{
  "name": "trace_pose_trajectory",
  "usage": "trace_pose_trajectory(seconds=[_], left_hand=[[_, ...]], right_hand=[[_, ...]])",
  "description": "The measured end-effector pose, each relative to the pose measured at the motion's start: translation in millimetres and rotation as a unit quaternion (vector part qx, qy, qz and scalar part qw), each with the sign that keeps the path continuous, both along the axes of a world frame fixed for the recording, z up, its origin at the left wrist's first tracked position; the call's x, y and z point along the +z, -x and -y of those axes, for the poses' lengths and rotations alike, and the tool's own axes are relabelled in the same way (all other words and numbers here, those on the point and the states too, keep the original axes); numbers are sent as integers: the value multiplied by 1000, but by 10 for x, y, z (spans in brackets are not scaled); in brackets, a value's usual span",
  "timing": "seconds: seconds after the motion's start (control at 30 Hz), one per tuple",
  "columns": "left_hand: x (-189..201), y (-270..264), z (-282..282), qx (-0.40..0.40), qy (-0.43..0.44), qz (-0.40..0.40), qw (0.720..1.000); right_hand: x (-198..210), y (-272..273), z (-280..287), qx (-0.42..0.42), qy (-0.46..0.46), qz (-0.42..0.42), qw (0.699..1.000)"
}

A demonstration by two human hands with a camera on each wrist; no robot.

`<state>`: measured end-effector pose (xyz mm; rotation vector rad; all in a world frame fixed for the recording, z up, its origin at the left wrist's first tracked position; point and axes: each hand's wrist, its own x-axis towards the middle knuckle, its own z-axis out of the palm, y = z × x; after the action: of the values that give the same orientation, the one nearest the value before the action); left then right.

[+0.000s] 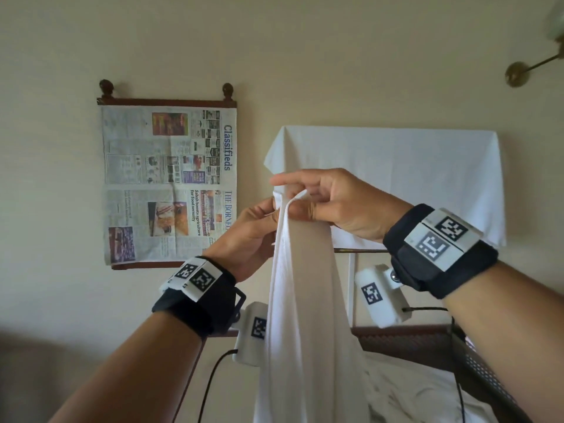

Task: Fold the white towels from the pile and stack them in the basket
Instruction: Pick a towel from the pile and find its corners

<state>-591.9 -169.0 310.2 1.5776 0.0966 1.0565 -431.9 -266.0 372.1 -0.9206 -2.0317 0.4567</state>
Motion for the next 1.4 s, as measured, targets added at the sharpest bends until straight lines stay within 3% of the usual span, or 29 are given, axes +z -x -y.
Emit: trace_pose_trajectory(seconds=[0.1,0.3,0.47,0.6,0.7,0.77,1.03,1.27,1.4], left_hand=[[-75,-60,15,30,25,-36,999],[-303,-148,92,74,42,-95,992],[-332,-387,81,230,-107,-114,960],[-327,-509,-62,267,-84,-119,953],[-351,-587,-163,275,-57,-129,951],[-388,-644,-224,285,-63,-152,944],[-580,-895,-300,294,-70,-185,935],[-557,-1013,-362,267,-41,-176,947],[-599,-995,-410,257,-27,-180,949]], right_hand=[[-84,-85,-74,-3,48,5,999],[-387,-328,-344,-125,-12,-25,992],[-491,-533,-492,-148,-11,-47,988],[-739,-770,-634,-86,59,-146,984],[-1066,-932,-708,-16,186,-271,944],[-1264,-1003,-755,10,224,-312,923],[-1490,-1143,-862,-58,112,-220,967],[-1851,-1324,-921,-7,197,-299,934],[-2297,-1286,-1031,-58,200,-149,967]])
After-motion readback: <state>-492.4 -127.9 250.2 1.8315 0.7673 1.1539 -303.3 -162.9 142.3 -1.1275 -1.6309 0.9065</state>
